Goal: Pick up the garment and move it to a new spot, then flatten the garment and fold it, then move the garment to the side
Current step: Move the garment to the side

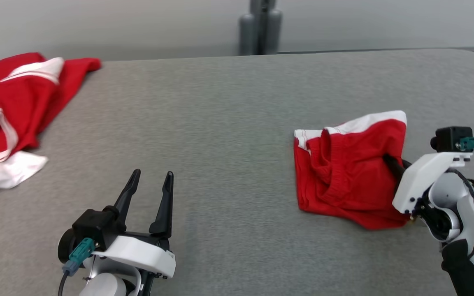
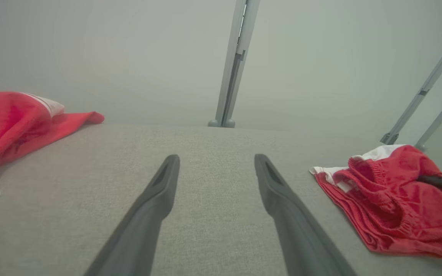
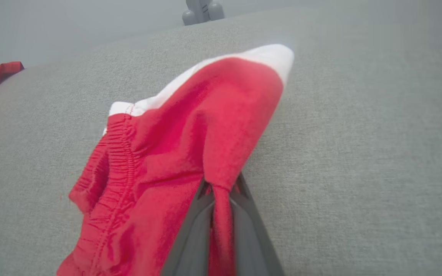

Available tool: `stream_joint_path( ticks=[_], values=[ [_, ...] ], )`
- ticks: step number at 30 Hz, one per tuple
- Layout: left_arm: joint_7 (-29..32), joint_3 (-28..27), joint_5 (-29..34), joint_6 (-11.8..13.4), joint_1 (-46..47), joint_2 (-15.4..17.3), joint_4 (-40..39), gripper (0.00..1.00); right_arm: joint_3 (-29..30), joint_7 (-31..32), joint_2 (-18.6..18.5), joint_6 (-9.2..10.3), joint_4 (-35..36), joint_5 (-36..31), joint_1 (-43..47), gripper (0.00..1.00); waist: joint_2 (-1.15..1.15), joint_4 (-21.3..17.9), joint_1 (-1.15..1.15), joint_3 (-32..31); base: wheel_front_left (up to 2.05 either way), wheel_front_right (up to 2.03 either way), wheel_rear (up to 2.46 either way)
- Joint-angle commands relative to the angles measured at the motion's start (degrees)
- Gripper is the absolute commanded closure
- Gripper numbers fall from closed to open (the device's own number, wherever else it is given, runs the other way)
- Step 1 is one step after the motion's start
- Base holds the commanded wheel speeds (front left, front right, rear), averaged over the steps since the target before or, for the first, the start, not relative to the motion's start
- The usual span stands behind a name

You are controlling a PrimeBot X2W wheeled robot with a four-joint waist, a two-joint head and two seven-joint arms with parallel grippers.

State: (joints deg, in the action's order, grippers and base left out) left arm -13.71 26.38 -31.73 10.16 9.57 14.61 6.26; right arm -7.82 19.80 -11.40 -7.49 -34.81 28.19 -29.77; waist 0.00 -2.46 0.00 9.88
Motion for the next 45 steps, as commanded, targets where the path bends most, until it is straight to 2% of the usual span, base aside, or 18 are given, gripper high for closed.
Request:
stream_joint_path(
  ticks=[1, 7, 14, 22, 34, 45],
  values=[
    [0.12, -0.01, 0.44, 0.3, 0.93, 0.33, -0.31, 0.0, -0.22, -0.43, -0.54, -0.01, -0.12, -0.25, -1.16, 1.0, 0.0, -5.21, 0.0, 1.24, 0.0, 0.0, 0.0],
    [1.11, 0.46, 1.06, 0.44, 2.18, 0.88, -1.2, 0.0, -1.91, -1.3, -0.74, -0.01, -0.95, 0.13, -4.46, 1.0, 0.0, -12.36, 0.0, 3.22, 0.0, 0.0, 0.0],
    [2.16, 1.2, 1.72, 0.27, 4.03, 1.38, -1.66, 0.0, -3.69, -2.96, -0.98, -0.01, -3.21, 0.71, -7.86, 1.0, 0.0, -15.27, 0.0, 5.22, 0.0, 0.0, 0.0],
    [2.67, 1.46, 2.08, 0.44, 4.9, 1.99, -2.38, 0.0, -3.92, -6.28, -1.68, -0.01, -8.34, -0.33, -12.36, 1.0, 0.0, -14.02, 0.0, 6.08, 0.0, 0.0, 0.0],
    [4.96, 1.27, 3.33, 1.92, 5.49, 4.53, -6.91, 0.0, -1.66, -12.15, -8.87, 0.0, -22.28, -6.92, -21.1, 1.0, 0.0, -9.77, 0.0, 9.18, 0.0, 0.0, 0.0],
    [8.47, 1.75, 5.38, 3.51, 6.95, 7.01, -12.93, 0.0, -1.01, -18.66, -13.49, 0.0, -31.82, -14.88, -28.3, 1.0, 0.0, -7.35, 0.0, 13.63, 0.0, 0.0, 0.0]
  ],
)
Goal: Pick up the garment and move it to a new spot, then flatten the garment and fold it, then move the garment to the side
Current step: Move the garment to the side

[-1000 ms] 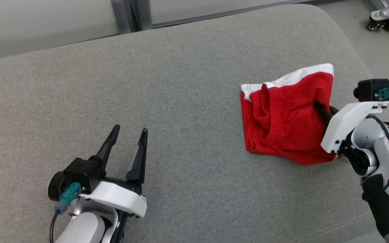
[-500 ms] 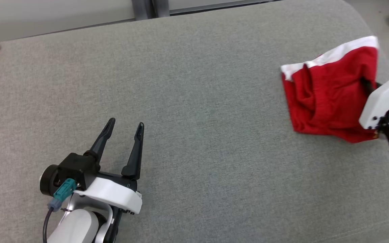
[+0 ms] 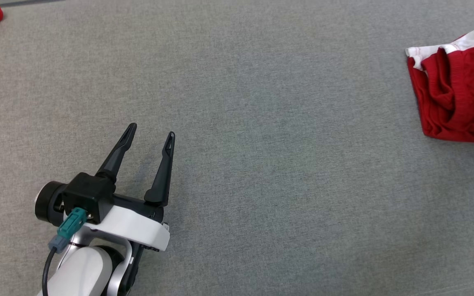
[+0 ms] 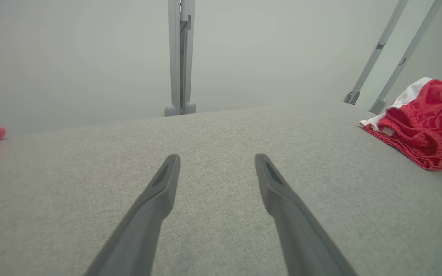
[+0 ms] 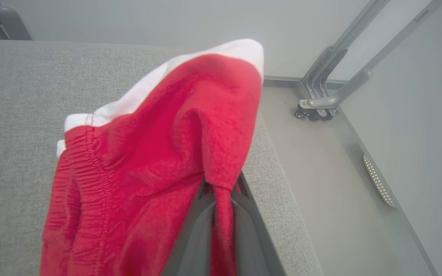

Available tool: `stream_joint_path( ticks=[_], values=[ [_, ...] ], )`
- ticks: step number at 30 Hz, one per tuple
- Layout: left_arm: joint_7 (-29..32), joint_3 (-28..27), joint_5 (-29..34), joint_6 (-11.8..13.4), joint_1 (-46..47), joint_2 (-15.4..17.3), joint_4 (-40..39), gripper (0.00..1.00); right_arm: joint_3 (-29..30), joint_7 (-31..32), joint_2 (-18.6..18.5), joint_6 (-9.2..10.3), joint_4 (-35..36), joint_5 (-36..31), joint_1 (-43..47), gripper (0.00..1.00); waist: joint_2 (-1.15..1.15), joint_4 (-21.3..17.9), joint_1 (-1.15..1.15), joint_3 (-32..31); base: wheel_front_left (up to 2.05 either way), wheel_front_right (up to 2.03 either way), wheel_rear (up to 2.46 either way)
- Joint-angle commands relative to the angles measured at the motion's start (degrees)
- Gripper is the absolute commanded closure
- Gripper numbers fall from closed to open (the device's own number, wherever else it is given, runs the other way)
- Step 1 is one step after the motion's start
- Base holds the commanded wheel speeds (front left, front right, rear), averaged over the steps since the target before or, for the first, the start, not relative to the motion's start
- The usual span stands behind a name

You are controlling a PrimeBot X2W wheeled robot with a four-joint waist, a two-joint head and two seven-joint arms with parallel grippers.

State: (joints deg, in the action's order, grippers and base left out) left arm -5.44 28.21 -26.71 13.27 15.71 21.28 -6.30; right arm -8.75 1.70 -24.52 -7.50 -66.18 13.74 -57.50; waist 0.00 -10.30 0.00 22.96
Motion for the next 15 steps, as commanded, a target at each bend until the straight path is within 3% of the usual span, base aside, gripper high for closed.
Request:
stream_joint_path(
  ticks=[1, 3, 4, 5, 6, 7, 15],
  values=[
    [0.41, -0.01, 0.56, 0.52, 0.91, 0.52, -0.81, 0.0, 0.12, -1.05, -0.63, 0.01, -1.33, -1.24, -0.97, 1.0, 0.0, 0.66, 0.0, 0.84, 0.0, 0.0, 0.0],
    [0.88, -0.01, 0.77, 0.88, 1.0, 0.8, -1.53, 0.0, 0.77, -2.0, -1.06, 0.01, -2.99, -2.61, -1.82, 1.0, 0.0, 0.91, 0.0, 1.35, 0.0, 0.0, 0.0],
    [1.11, -0.02, 0.94, 1.01, 0.96, 0.94, -1.83, 0.0, 1.25, -2.31, -1.35, 0.02, -3.79, -3.17, -2.1, 0.73, 0.0, 1.0, 0.0, 1.56, 0.0, 0.0, 0.0],
    [1.18, -0.02, 1.09, 1.16, 0.91, 1.02, -2.09, 0.0, 1.81, -2.39, -1.52, 0.01, -4.55, -3.64, -2.23, 0.55, 0.0, 1.09, 0.0, 1.75, 0.0, 0.0, 0.0],
    [1.33, -0.03, 1.18, 1.28, 0.86, 1.13, -2.3, 0.0, 2.41, -2.62, -1.62, 0.01, -5.13, -4.13, -2.42, 0.21, 0.0, 1.16, 0.0, 1.91, 0.0, 0.0, 0.0],
    [1.45, -0.03, 1.22, 1.41, 0.82, 1.22, -2.47, 0.0, 2.94, -2.9, -1.8, 0.01, -5.54, -4.77, -2.6, 0.0, 0.0, 1.22, 0.0, 2.04, 0.0, 0.0, 0.0],
    [1.53, -0.15, 0.88, 1.74, 0.82, 1.49, -2.68, 0.0, 7.54, -4.77, -1.16, 0.01, -7.1, -9.3, -2.78, 0.0, 0.0, 0.9, 0.0, 1.9, 0.0, 0.0, 0.0]
  ],
)
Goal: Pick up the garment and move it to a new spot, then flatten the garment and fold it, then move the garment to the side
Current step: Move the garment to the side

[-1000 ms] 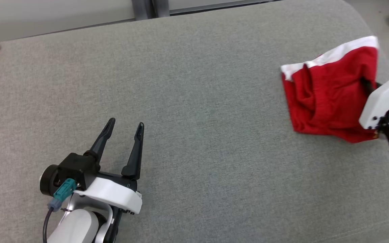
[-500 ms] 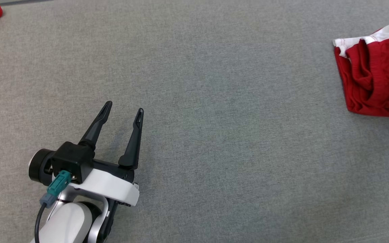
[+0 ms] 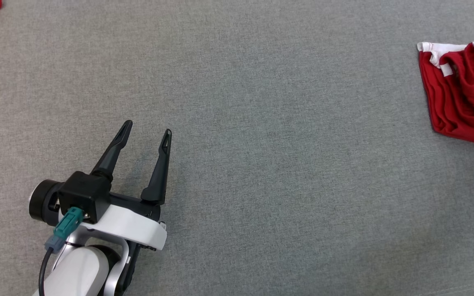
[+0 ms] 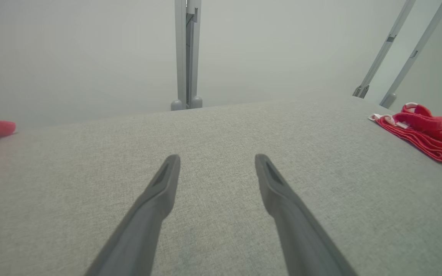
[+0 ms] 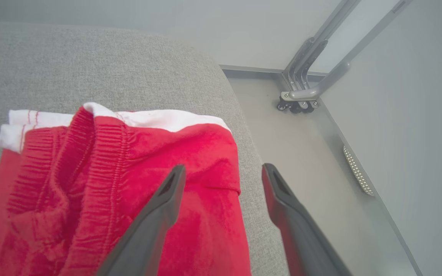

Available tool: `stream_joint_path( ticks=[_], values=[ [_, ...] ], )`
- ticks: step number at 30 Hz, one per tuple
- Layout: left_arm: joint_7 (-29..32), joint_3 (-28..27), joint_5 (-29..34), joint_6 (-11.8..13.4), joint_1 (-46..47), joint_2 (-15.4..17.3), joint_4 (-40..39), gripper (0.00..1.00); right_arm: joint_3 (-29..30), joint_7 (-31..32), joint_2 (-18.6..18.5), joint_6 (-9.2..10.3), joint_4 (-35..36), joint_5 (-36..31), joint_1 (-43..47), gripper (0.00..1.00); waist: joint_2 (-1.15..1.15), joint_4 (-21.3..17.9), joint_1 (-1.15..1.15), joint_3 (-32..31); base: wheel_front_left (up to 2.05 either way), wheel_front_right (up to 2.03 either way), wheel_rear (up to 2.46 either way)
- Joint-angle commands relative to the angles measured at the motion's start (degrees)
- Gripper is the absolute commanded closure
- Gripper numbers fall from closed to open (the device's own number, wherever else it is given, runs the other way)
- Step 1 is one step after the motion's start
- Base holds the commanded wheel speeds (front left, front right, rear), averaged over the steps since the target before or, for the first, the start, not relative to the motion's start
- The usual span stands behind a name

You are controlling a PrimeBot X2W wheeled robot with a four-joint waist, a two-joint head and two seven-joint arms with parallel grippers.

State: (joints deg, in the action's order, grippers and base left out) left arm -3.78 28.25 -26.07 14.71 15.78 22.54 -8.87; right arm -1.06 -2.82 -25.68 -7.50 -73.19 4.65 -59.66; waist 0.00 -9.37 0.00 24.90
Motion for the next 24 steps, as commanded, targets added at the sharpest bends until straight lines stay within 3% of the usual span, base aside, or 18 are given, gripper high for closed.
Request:
stream_joint_path(
  ticks=[1, 6, 16, 24],
  values=[
    [-0.24, -0.13, 0.1, 0.27, 0.73, 0.14, 0.09, 0.0, 0.23, -0.57, 0.35, 0.01, -0.14, -0.61, -0.64, 0.0, 0.0, -0.09, 0.0, -0.29, 0.0, 0.0, 0.0],
    [-0.91, -0.21, -0.88, -0.1, 0.44, -0.39, 1.52, 0.0, 1.08, -3.12, 2.35, 0.01, -0.19, -1.13, -0.91, 0.0, 0.0, -0.27, 0.0, -2.41, 0.0, 0.0, 0.0],
    [-4.27, -2.07, -5.85, -2.04, -0.12, -3.12, 8.96, 0.0, -4.24, -8.72, 6.76, 0.01, 1.93, 0.36, 1.17, 0.0, 0.0, 0.77, 0.0, -10.03, 0.0, 0.0, 0.0],
    [-7.49, -3.63, -8.52, -2.97, -0.26, -4.97, 17.31, 0.0, -6.93, -12.14, 9.83, 0.01, 9.88, 5.88, 7.91, 0.0, 0.0, 3.57, 0.0, -16.44, 0.0, 0.0, 0.0]
  ],
)
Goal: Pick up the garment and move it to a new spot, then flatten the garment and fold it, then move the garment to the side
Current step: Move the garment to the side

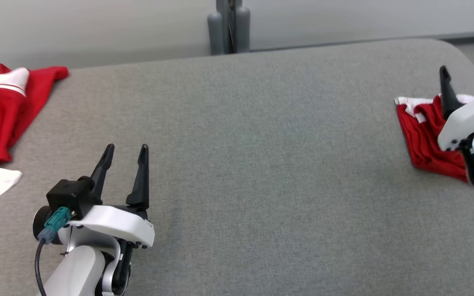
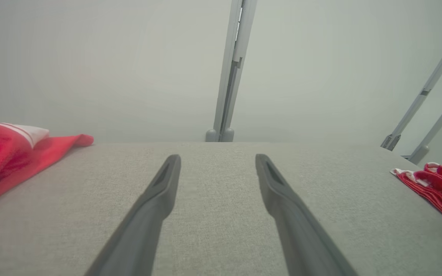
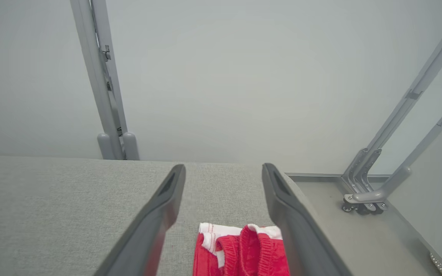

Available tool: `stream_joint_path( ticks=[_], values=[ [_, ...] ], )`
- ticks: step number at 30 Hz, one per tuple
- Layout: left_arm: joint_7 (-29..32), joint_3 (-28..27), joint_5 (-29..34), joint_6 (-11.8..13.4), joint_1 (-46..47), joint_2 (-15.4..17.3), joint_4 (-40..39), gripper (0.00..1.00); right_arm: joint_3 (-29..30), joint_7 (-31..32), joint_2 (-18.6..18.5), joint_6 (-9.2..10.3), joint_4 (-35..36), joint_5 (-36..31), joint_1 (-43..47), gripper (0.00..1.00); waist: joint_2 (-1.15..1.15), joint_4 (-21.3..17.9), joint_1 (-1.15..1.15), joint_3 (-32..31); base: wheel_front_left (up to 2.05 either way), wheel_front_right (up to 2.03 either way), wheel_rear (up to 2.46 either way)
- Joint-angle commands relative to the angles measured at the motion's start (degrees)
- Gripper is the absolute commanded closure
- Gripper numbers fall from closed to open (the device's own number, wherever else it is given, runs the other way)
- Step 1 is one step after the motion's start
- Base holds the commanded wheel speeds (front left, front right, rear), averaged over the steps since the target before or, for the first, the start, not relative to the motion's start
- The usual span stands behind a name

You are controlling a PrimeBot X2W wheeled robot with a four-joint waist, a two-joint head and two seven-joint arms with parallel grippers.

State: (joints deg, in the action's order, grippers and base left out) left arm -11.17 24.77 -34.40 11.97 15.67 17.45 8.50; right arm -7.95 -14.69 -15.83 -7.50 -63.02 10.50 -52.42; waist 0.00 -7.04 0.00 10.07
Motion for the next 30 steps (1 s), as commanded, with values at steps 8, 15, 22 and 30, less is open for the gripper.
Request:
stream_joint_path(
  ticks=[8, 15, 22, 30],
  values=[
    [-2.24, -2.35, -2.01, -0.06, -3.5, -0.33, 4.42, 0.0, 4.27, -0.57, 3.96, 0.01, 16.26, 2.6, 15.27, 0.0, 0.0, 3.83, 0.0, -6.24, 0.0, 0.0, 0.0],
    [-3.23, -3.57, -2.4, 0.06, -6.88, -0.25, 5.84, 0.0, 8.63, 0.58, 9.19, 0.01, 30.11, -0.84, 27.75, 0.0, 0.0, 5.34, 0.0, -8.58, 0.0, 0.0, 0.0],
    [-3.63, -3.68, -2.04, -0.12, -9.56, -0.95, 5.84, 0.0, 10.53, 4.64, 12.3, 0.01, 40.92, -1.94, 36.23, 0.0, 0.0, 5.92, 0.0, -9.44, 0.0, 0.0, 0.0],
    [-4.0, -4.0, -0.84, 0.56, -12.1, -1.13, 5.39, 0.0, 8.44, 7.14, 12.79, 0.01, 49.08, 3.41, 45.09, 0.0, 0.0, 6.31, 0.0, -10.05, 0.0, 0.0, 0.0]
  ],
)
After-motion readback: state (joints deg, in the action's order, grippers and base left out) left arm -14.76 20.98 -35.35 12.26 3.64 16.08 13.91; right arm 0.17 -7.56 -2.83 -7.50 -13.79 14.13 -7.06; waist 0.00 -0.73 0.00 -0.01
